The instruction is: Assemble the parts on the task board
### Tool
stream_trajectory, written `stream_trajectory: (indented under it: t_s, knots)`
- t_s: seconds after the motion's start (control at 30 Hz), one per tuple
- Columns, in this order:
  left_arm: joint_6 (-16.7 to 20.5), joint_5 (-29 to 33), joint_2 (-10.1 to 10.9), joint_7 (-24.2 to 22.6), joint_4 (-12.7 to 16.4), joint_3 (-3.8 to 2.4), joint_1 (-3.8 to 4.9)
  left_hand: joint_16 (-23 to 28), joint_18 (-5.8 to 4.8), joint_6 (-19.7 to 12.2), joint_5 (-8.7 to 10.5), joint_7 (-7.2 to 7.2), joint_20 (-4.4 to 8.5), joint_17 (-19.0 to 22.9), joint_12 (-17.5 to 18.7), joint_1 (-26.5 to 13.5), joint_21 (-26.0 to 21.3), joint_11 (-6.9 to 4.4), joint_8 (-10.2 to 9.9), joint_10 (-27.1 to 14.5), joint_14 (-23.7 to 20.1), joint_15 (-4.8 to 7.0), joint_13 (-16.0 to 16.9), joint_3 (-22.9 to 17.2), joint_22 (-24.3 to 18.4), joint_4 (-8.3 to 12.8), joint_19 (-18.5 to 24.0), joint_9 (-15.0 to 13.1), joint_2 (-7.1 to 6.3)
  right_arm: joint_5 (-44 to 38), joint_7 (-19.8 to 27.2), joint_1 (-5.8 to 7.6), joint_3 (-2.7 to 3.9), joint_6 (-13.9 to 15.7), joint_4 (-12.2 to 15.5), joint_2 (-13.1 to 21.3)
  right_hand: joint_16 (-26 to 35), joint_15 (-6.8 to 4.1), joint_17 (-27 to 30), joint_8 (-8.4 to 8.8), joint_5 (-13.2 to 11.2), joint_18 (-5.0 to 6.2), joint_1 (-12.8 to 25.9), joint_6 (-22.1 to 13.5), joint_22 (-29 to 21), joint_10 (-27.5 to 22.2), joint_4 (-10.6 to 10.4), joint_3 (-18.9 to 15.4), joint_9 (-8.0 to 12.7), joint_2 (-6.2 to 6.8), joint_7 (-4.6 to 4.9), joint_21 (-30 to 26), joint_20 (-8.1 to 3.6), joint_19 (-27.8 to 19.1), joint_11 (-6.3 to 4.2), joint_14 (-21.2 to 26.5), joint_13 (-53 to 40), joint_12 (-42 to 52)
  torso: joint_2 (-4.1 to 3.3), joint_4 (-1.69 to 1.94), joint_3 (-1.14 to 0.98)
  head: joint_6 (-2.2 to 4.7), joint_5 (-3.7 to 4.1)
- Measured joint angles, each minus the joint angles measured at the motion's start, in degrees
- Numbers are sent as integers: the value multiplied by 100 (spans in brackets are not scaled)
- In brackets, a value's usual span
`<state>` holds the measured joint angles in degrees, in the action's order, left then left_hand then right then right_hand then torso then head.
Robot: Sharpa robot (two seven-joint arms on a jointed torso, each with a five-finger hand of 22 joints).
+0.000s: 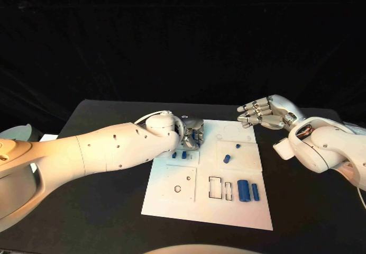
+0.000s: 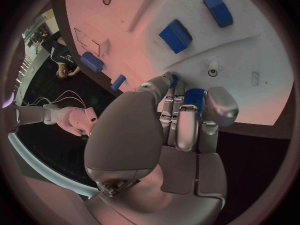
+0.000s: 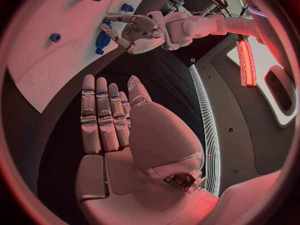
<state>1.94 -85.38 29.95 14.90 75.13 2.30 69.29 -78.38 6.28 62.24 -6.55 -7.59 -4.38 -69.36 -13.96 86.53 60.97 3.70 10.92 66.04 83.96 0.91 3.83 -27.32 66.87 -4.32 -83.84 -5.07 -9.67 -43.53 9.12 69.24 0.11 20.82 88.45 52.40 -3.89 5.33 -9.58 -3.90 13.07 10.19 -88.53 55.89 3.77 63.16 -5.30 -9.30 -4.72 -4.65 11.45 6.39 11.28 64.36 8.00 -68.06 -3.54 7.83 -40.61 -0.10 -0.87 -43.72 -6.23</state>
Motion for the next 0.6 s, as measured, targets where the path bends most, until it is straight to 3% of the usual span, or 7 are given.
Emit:
stream_trajectory:
  t_s: [0.43, 0.6]
  knots:
    - [247, 104, 240, -86, 221, -1, -67, 0, 0, 116, 2, -20, 0, 189, 332, -189, 273, 16, -186, 248, 0, 0, 19, -406, 278, 218, 0, 42, -52, 3, 6, -4, 0, 0, 3, -2, 0, 21, 12, 0, 0, -1, 0, 0, 0, 0, 0, 0, 6, 0, 0, 0, 21, 21, 0, 21, 0, 0, 8, 7, -2, 12, 0]
    - [337, 193, 410, -98, 409, -66, -52, 0, 0, 115, 2, -20, 0, 201, 389, -222, 272, 16, -217, 248, 0, 0, 21, -439, 292, 251, 0, 49, -85, 4, 11, -5, 0, 1, 1, -2, 0, 21, 20, 0, 0, -1, 0, 0, 0, 0, 0, 0, 6, 0, 0, -22, 21, 21, 0, 21, 0, 0, 7, 4, -3, 32, -15]
